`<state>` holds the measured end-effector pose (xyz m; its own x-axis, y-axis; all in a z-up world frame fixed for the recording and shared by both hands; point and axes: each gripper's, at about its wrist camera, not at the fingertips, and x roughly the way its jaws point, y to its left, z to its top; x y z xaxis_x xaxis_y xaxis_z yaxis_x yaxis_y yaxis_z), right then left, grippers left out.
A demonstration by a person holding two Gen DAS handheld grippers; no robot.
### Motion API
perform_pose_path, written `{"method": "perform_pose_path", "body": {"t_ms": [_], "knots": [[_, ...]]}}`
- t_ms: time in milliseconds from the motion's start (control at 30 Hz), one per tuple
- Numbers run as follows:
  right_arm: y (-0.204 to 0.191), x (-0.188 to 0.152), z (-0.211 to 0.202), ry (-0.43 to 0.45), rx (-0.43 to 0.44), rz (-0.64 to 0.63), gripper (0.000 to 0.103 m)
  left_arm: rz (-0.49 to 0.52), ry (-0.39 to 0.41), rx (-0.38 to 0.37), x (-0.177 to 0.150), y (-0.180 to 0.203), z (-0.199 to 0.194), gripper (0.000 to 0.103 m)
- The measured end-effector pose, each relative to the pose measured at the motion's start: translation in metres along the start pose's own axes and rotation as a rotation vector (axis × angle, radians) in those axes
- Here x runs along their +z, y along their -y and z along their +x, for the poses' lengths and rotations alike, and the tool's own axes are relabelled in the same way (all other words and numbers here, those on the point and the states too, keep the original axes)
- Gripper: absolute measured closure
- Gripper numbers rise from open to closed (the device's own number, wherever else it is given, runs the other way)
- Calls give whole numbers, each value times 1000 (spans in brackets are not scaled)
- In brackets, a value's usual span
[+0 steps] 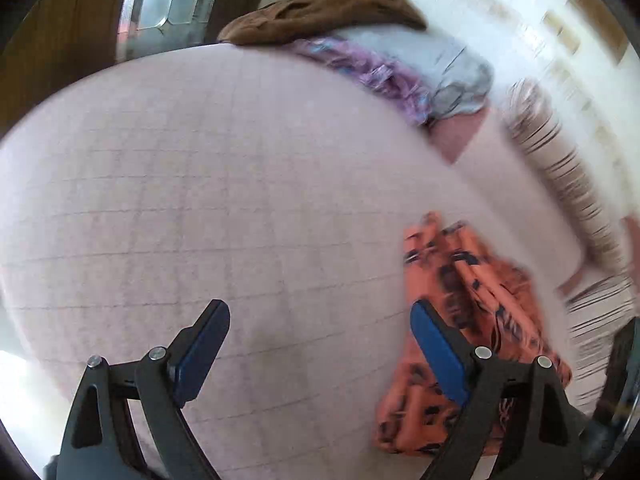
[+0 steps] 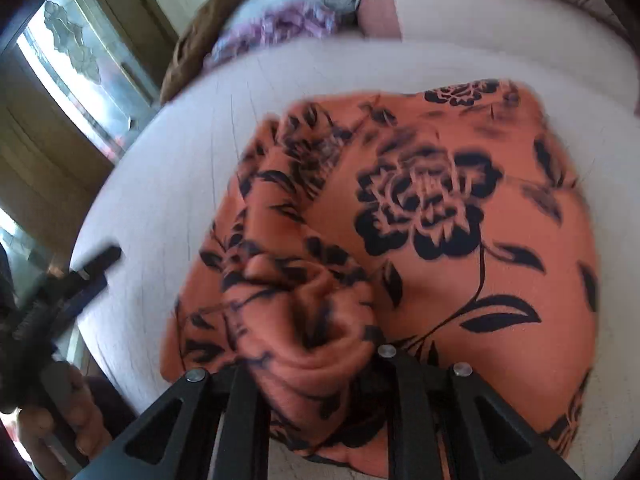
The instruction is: Fold small clothes
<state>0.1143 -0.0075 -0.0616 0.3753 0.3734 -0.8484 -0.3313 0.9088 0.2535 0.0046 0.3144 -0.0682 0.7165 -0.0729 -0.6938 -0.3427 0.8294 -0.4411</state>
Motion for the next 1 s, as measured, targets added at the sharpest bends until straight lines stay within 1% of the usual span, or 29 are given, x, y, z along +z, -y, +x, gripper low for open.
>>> {"method": "perform_pose_path", "body": {"t_ms": [67,100,167,233,267,300,333,367,433,467,500,533,567,600,667,700,767,800,833,867,933,1000], "knots": [[-4,18,-24,45,23,2,87,7,12,3,-2,5,6,12],[-6,27,-34,67,21,-3,87,10,4,-16,-3,7,7,12],[-14,48,-63,143,35,2,87,24,-2,-33,-3,8,12,12],[-28,54,-77,187,39,-22,87,17,3,-45,-2,4,6,12],[-36,52,-78,194,45,-35,87,2,5,-52,0,0,3,12],[-43,48,-74,185,50,-41,87,-19,1,-58,2,-5,3,12],[-52,38,-59,150,43,-56,87,-48,-10,-62,3,-10,5,12],[-61,28,-39,104,18,-81,84,-63,-19,-64,4,-12,7,12],[-69,-2,18,-68,-72,-153,77,-67,-27,-71,3,-13,10,12],[-73,-12,25,-50,-90,-185,76,-64,-26,-76,3,-12,10,12],[-79,-20,17,30,-94,-218,64,-60,-19,-85,2,-13,7,12],[-80,-23,10,50,-58,-213,38,-57,-10,-96,3,-13,4,12],[-79,-24,6,37,-7,-179,30,-57,-10,-107,3,-13,3,12],[-72,-25,0,39,37,-130,29,-57,-20,-121,2,-12,2,12],[-60,-32,-13,60,62,-79,29,-35,-53,-151,-1,-5,-1,12],[-50,-37,-21,74,94,-40,29,-19,-65,-169,-3,-1,-3,12],[-30,-52,-40,107,146,39,29,63,-92,-222,-12,19,-15,12],[-18,-63,-50,126,165,78,29,98,-95,-234,-17,28,-19,12],[-10,-74,-59,138,177,98,29,150,-113,-244,-25,44,-23,12],[-1,-81,-64,147,180,122,29,177,-136,-252,-30,55,-23,12],[19,-88,-72,154,182,164,29,219,-169,-244,-39,75,-19,12],[37,-95,-74,154,196,205,29,262,-184,-212,-46,92,-14,12]]}}
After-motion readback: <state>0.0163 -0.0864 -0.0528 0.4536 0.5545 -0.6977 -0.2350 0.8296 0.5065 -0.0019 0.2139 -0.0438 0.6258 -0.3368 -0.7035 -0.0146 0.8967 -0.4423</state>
